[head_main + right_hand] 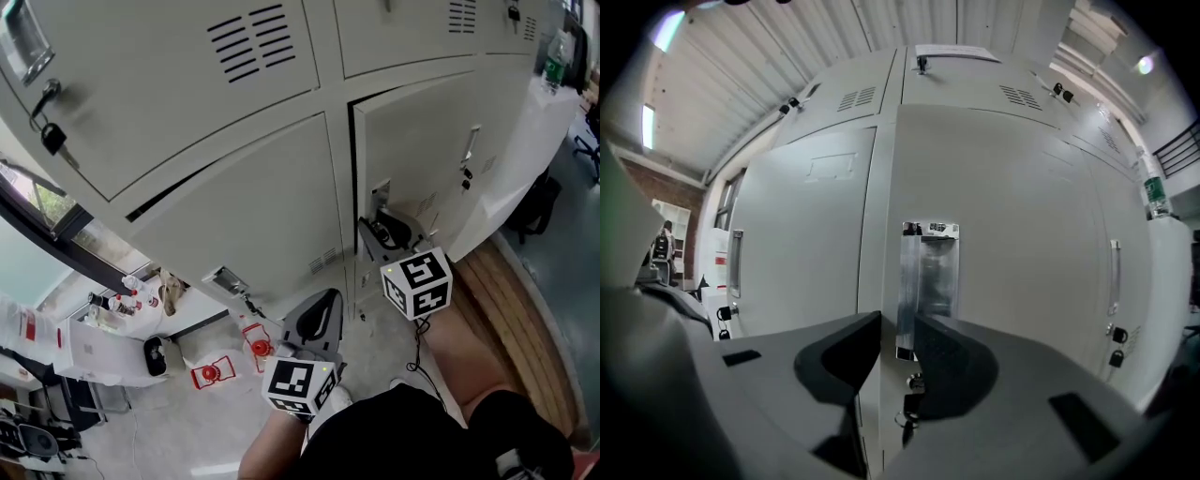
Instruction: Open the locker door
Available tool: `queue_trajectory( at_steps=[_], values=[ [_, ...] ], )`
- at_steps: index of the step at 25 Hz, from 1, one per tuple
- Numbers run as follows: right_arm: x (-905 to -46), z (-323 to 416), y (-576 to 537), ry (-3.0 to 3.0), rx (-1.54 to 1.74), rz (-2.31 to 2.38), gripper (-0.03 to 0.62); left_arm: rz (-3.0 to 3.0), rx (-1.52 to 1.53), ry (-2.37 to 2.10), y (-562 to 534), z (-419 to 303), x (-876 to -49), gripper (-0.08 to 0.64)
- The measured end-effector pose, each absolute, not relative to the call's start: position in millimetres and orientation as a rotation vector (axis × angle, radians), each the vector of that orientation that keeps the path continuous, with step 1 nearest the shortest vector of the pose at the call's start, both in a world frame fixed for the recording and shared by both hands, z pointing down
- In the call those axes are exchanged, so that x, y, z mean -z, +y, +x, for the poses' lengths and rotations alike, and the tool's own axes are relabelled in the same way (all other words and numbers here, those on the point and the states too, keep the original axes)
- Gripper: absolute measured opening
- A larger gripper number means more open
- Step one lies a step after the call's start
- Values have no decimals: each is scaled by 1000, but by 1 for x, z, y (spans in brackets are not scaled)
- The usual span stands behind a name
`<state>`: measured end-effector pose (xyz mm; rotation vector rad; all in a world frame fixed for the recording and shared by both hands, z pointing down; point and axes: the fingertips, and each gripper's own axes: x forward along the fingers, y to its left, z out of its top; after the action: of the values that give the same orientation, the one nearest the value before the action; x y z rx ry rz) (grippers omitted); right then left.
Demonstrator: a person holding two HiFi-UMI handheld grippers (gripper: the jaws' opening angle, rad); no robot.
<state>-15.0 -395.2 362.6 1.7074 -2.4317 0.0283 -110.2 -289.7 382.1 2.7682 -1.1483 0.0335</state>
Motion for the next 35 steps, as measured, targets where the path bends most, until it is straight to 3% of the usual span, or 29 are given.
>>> queue_trajectory(
  at_steps=[26, 35],
  values=[
    [-363, 57, -287, -2446, -49, 1736, 193, 2927, -44, -713, -239, -47, -380, 22],
    [-360, 83, -261, -2295, 17, 1898, 175, 2949, -46, -604, -230, -27, -381, 23]
  ],
)
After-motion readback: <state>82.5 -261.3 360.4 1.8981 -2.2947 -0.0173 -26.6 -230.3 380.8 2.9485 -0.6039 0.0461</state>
